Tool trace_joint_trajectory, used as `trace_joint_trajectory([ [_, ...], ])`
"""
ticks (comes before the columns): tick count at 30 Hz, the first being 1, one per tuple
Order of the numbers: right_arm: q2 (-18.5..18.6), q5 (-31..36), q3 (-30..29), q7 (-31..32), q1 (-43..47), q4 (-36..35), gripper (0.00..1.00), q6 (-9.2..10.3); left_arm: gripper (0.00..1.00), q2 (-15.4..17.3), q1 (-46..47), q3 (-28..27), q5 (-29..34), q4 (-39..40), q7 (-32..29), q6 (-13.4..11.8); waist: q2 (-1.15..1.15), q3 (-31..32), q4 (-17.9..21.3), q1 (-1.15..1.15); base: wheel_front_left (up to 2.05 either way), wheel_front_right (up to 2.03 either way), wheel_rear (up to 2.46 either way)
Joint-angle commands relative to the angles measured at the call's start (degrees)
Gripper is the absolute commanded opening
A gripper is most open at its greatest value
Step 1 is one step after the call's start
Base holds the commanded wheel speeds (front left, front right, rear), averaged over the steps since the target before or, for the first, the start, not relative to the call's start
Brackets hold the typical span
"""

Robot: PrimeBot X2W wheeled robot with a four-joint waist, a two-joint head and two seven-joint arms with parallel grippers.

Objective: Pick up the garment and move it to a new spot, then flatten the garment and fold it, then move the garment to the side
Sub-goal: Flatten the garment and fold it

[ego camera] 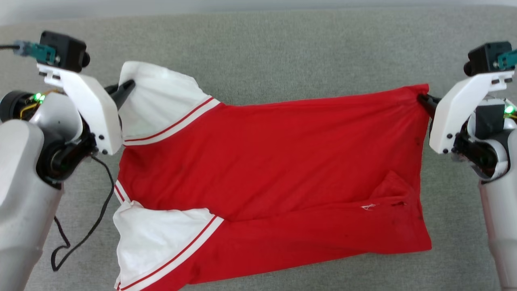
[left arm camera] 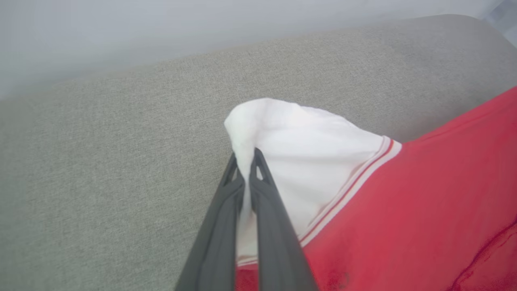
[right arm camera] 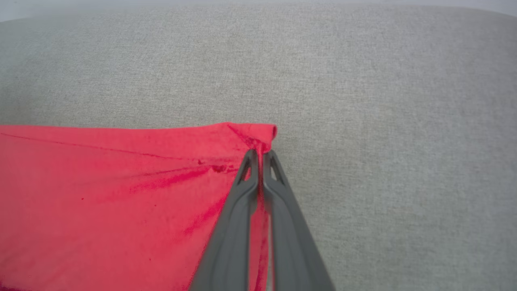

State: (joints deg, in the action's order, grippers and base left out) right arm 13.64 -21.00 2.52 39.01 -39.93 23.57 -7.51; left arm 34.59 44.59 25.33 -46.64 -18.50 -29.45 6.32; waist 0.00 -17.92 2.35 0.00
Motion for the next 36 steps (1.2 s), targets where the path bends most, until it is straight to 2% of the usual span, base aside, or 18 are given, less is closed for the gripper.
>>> trace_joint_trajectory([
  [1,0.24,0.08,-0.5,-0.69,2.51,-1.14,0.0,0.04,0.0,0.67,-2.07,-0.47,-0.17,0.78,0.89,-0.47,0.0,2.55,-0.2,0.0,0.0,0.0,0.0],
  [10,-0.08,-0.65,-0.9,-2.47,13.63,-7.37,0.0,0.04,0.0,3.13,-15.94,-2.15,-1.84,7.52,4.21,-4.75,0.0,8.95,-0.86,0.0,0.0,0.0,0.0],
  [11,-0.45,-1.47,-0.88,-2.63,17.0,-8.29,0.0,0.04,0.0,3.5,-20.4,-2.32,-2.33,9.13,4.8,-6.27,0.0,10.15,-1.1,0.0,0.0,0.0,0.0],
  [18,-1.07,-3.03,-2.02,-3.92,26.58,-8.43,0.0,0.03,0.0,2.35,-32.83,-0.95,-5.58,11.77,3.9,-9.55,0.0,12.09,-1.69,0.0,0.0,0.0,0.0],
  [19,-1.39,-3.14,-2.24,-4.18,27.67,-8.05,0.06,0.04,0.0,1.82,-34.12,-0.81,-6.35,11.92,3.84,-9.74,0.0,12.17,-1.64,0.0,0.0,0.0,0.0],
  [20,-1.57,-3.1,-2.36,-4.59,28.51,-7.83,0.34,0.03,0.12,1.05,-35.12,-0.72,-7.19,12.0,3.86,-9.8,0.0,12.2,-1.63,0.0,0.0,0.0,0.0],
  [21,-1.57,-3.1,-2.36,-4.59,28.51,-7.83,0.34,0.03,0.12,1.05,-35.12,-0.72,-7.19,12.0,3.86,-9.8,0.0,12.2,-1.63,0.0,0.0,0.0,0.0],
  [22,-1.7,-3.13,-2.62,-5.34,29.19,-7.45,0.69,0.03,0.3,0.74,-36.19,-0.42,-7.7,11.83,3.49,-9.9,0.0,12.25,-1.63,0.0,0.0,0.0,0.0],
  [23,-1.88,-3.16,-2.81,-5.76,30.01,-6.98,1.0,0.03,0.42,0.45,-37.07,-0.34,-8.04,11.41,3.54,-10.06,0.0,12.34,-1.6,0.0,0.0,0.0,0.0],
  [24,-2.09,-3.06,-2.78,-6.33,30.55,-6.72,1.0,0.03,0.92,-0.1,-37.68,-0.46,-8.46,11.02,4.26,-10.25,0.0,12.44,-1.51,0.0,0.0,0.0,0.0],
  [25,-2.31,-3.08,-3.01,-6.97,31.08,-6.45,1.0,0.03,1.0,-0.87,-38.18,-0.63,-8.58,10.56,5.26,-10.44,0.0,12.53,-1.43,0.0,0.0,0.0,0.0],
  [30,-2.52,-3.51,-3.35,-9.96,34.34,-6.59,1.0,0.03,1.0,-3.72,-40.39,-1.4,-8.31,8.51,11.31,-10.05,0.0,13.72,-0.83,0.0,0.0,0.0,0.0],
  [36,-1.8,-3.49,-5.29,-11.85,36.98,-12.5,1.0,0.03,1.0,-5.57,-41.59,-2.44,-4.2,10.3,20.62,-12.03,0.0,15.93,-0.38,0.0,0.0,0.0,0.0],
])
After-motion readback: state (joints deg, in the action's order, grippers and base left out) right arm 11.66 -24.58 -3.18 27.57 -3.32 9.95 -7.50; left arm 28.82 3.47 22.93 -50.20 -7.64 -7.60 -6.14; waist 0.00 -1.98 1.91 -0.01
